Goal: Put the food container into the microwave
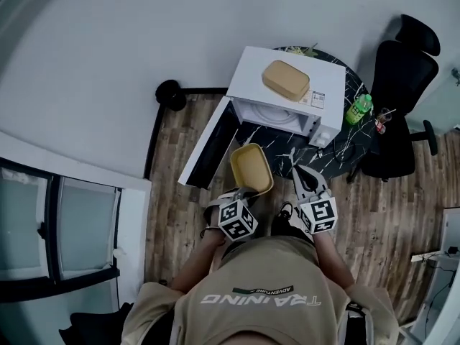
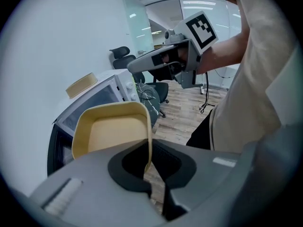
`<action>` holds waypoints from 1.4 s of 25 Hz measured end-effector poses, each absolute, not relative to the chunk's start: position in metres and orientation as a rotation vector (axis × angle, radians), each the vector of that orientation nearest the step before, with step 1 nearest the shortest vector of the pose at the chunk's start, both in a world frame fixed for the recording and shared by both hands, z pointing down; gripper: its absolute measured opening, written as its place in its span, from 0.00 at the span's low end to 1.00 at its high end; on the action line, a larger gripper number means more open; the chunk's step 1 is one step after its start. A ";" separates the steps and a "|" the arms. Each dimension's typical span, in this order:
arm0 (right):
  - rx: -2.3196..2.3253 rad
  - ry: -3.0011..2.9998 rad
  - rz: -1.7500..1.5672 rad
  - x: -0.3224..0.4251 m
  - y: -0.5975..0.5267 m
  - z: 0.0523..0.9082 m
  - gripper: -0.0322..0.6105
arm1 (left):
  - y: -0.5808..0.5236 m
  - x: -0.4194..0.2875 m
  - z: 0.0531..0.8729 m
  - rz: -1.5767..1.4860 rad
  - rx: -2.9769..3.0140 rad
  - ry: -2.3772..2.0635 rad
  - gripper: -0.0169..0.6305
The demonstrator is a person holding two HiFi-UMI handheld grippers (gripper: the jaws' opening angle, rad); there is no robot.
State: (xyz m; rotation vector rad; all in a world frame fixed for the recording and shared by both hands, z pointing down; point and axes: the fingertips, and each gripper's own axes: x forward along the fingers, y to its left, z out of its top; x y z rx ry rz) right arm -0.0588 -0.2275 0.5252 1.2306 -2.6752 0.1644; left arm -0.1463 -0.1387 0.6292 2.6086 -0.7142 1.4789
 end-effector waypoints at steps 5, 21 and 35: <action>1.099 -2.669 0.061 -0.052 -0.264 0.539 0.06 | -0.182 -0.124 0.617 1.424 2.570 -0.742 0.05; 1.079 -2.699 0.162 -0.004 -0.338 0.583 0.06 | -0.246 -0.077 0.658 1.599 2.461 -0.558 0.05; 1.195 -2.629 0.163 0.000 -0.347 0.562 0.07 | -0.312 -0.077 0.690 1.646 2.540 -0.401 0.05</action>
